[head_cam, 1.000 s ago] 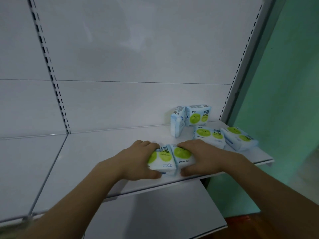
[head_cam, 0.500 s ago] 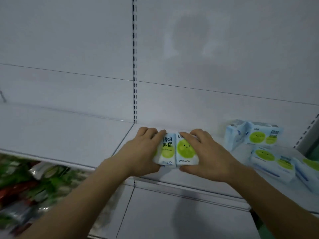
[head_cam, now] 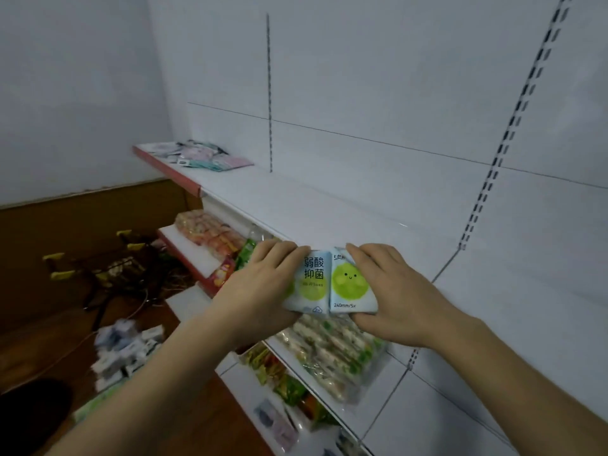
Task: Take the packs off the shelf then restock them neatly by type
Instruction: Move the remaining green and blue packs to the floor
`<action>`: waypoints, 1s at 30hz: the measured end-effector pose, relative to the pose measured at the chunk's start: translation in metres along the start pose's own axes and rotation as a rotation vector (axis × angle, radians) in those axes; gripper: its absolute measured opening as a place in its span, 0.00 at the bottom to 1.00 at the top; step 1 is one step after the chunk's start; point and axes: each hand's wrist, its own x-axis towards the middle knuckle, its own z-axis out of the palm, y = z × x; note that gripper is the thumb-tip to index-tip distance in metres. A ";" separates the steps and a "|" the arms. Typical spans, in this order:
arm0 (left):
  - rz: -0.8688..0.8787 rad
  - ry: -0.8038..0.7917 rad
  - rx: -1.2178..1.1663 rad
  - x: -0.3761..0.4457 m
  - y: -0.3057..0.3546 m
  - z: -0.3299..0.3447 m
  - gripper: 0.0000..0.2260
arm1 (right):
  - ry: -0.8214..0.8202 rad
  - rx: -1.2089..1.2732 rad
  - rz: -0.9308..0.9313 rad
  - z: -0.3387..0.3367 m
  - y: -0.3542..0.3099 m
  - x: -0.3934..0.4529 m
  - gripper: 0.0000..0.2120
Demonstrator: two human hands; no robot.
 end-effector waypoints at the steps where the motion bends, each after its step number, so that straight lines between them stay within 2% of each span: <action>1: -0.036 -0.003 0.007 -0.011 -0.018 -0.006 0.43 | -0.003 0.008 -0.026 0.006 -0.016 0.017 0.48; 7: -0.257 -0.018 0.083 -0.078 -0.117 -0.027 0.48 | -0.025 0.069 -0.169 0.048 -0.105 0.103 0.44; 15: -0.469 -0.070 0.097 -0.138 -0.220 -0.025 0.45 | -0.060 0.112 -0.336 0.115 -0.188 0.195 0.44; 21: -0.573 -0.130 0.103 -0.146 -0.298 0.013 0.46 | -0.170 0.154 -0.426 0.187 -0.204 0.274 0.44; 30: -0.689 -0.243 0.016 -0.111 -0.421 0.096 0.44 | -0.333 0.219 -0.491 0.306 -0.201 0.403 0.43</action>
